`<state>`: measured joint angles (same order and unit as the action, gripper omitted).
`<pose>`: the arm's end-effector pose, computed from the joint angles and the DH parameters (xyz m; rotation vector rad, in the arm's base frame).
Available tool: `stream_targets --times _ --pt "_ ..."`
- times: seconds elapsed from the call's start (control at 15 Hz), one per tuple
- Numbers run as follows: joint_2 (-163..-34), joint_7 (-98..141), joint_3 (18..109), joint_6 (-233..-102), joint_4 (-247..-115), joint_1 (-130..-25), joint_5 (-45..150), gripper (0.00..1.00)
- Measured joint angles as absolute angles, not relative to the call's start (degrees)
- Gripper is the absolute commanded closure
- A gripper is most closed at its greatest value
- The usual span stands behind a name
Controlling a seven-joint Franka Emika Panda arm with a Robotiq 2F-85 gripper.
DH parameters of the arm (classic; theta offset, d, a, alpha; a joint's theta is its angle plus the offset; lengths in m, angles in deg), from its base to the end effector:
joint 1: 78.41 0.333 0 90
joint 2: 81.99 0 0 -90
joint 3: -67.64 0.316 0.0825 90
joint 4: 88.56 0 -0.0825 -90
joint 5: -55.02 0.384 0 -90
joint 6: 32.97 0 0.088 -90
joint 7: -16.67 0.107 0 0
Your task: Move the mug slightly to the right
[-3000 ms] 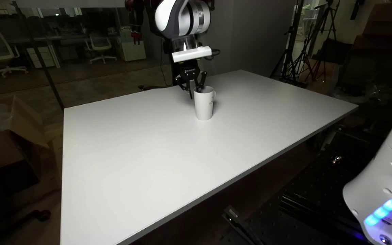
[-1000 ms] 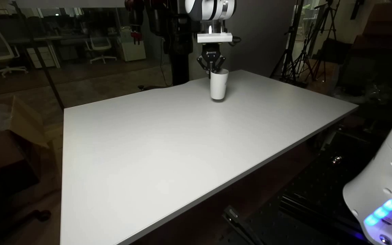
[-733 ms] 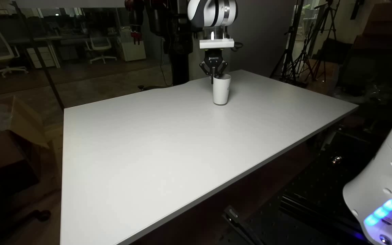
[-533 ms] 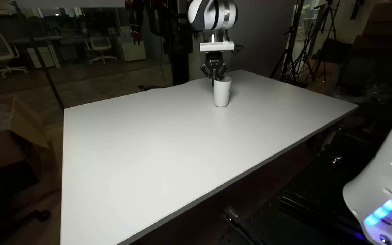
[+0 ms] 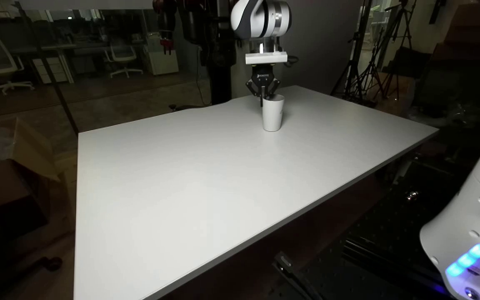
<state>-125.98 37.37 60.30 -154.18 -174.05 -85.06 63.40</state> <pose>0.6841 -0.1493 0.2072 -2.9455 1.0096 0.2151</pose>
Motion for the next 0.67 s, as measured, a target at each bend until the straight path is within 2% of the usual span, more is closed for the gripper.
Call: stream_targets --times 0.27,0.47,0.67 --pt "-125.99 37.37 60.24 -153.89 -173.75 -85.10 63.40 0.40" --pt "-125.97 37.37 60.21 -153.68 -173.42 -85.12 63.40 0.18" --pt "-125.85 37.37 60.20 -153.60 -173.34 -85.12 63.40 0.01"
